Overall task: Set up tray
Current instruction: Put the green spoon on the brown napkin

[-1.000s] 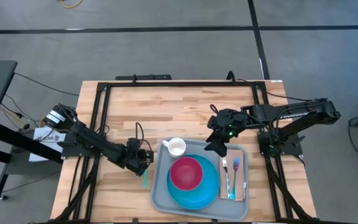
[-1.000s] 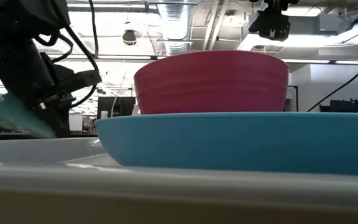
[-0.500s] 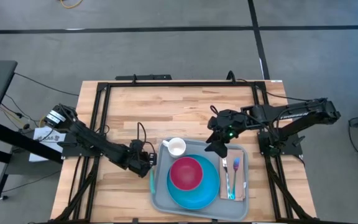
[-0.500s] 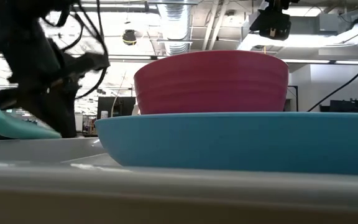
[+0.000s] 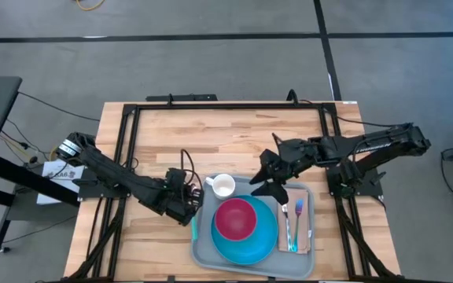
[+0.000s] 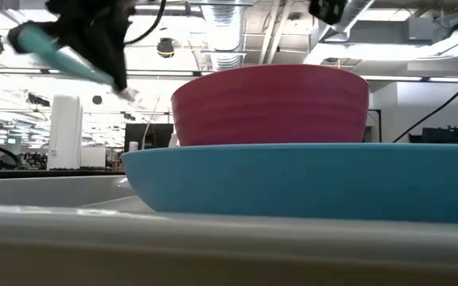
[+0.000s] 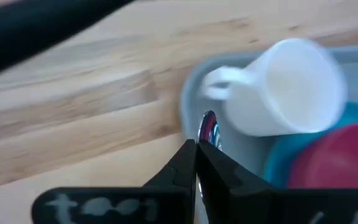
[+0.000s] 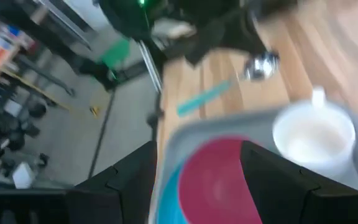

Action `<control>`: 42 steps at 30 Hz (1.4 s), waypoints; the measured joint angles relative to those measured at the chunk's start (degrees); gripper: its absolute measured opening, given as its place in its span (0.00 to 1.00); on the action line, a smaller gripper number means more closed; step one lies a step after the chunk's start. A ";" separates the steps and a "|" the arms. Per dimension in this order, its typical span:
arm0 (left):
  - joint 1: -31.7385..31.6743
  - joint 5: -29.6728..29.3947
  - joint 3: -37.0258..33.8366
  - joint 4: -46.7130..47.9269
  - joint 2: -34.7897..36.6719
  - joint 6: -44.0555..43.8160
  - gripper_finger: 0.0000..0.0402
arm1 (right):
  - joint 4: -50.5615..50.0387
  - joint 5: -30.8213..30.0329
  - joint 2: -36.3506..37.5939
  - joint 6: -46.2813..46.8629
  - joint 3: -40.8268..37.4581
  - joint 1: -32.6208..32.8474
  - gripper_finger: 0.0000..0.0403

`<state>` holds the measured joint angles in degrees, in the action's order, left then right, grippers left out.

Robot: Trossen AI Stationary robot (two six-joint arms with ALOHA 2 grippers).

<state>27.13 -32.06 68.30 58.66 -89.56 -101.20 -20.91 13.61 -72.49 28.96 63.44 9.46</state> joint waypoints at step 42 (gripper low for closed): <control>-3.91 -23.63 21.93 -45.20 -2.47 64.86 0.00 | 28.23 -1.73 -7.14 5.56 0.00 0.15 0.54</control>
<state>23.22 -55.69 90.24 13.46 -92.03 -36.34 7.32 11.88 -79.62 34.52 63.44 9.61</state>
